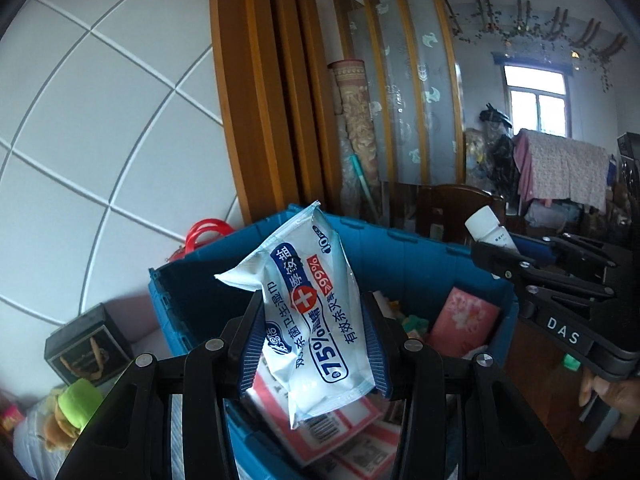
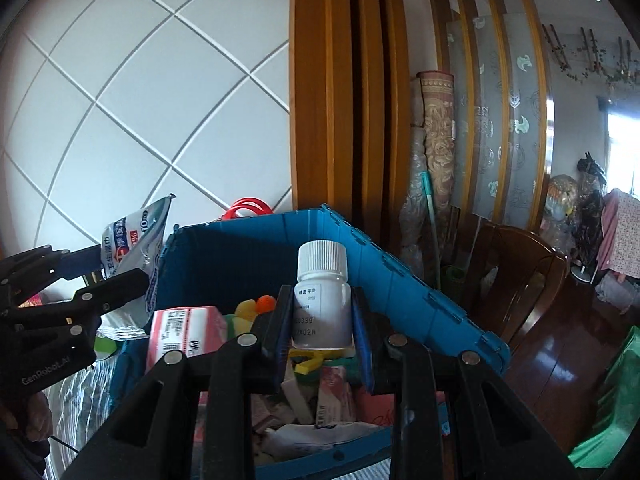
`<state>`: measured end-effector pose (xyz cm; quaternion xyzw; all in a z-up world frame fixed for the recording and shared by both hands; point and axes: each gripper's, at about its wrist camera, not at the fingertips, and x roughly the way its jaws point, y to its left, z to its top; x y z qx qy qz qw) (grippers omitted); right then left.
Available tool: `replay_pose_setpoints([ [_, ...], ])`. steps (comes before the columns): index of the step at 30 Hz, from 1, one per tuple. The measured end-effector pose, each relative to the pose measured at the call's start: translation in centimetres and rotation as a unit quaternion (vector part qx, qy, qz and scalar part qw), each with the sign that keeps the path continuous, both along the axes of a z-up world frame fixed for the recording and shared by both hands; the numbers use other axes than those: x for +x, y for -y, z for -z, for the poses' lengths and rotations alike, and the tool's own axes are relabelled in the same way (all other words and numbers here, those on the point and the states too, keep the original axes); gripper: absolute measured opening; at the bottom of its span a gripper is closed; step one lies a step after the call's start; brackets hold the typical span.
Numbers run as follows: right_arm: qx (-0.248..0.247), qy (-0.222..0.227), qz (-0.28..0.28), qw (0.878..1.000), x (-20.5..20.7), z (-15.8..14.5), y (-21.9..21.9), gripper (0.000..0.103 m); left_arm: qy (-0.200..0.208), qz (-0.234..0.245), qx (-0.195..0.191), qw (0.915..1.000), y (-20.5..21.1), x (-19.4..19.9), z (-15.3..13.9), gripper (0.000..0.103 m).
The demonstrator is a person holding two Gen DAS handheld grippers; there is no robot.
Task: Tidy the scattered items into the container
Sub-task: 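Open both grippers to drop the pill bottle and wipes pack into the crate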
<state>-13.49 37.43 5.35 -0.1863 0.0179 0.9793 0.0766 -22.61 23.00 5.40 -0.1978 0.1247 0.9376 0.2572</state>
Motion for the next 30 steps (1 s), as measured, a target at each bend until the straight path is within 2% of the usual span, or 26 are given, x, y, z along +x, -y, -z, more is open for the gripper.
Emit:
replay_pose_setpoints([
  [4,-0.013,-0.001,0.007,1.000,-1.2,-0.1,-1.7,0.027,0.007,-0.021,-0.016,0.9996,-2.5,-1.6,-0.4,0.049],
  [6,-0.020,-0.002,0.010,1.000,-1.8,-0.1,-2.6,0.027,0.007,-0.035,-0.017,0.9992,-3.1,-2.1,-0.8,0.063],
  [7,-0.023,-0.002,0.012,1.000,-2.1,-0.2,-3.0,0.027,0.006,-0.040,-0.016,0.9990,-3.3,-2.2,-1.0,0.078],
  [8,-0.027,-0.002,0.013,1.000,-2.4,-0.2,-3.5,0.027,0.003,-0.044,-0.015,0.9989,-3.4,-2.2,-1.2,0.079],
  [10,-0.033,-0.003,0.017,0.999,-3.0,-0.2,-4.3,0.028,-0.002,-0.049,-0.016,0.9986,-3.5,-2.2,-1.4,0.079],
  [11,-0.037,-0.003,0.018,0.999,-3.3,-0.3,-4.8,0.033,-0.005,-0.052,-0.017,0.9985,-3.6,-2.2,-1.5,0.079],
  [12,-0.040,-0.004,0.020,0.999,-3.6,-0.3,-5.2,0.043,-0.008,-0.055,-0.017,0.9983,-3.7,-2.1,-1.6,0.079],
  [13,-0.043,-0.004,0.022,0.999,-3.9,-0.3,-5.6,0.046,-0.006,-0.057,-0.016,0.9982,-3.7,-2.2,-1.7,0.079],
  [19,-0.047,-0.026,0.012,0.999,-2.3,-0.9,-4.4,0.047,-0.010,-0.064,-0.016,0.9977,-3.0,-2.0,-1.5,0.079],
  [30,-0.047,-0.037,0.009,0.998,1.5,0.4,-2.3,0.047,-0.035,-0.087,-0.007,0.9955,-0.1,1.5,-1.0,0.079],
])
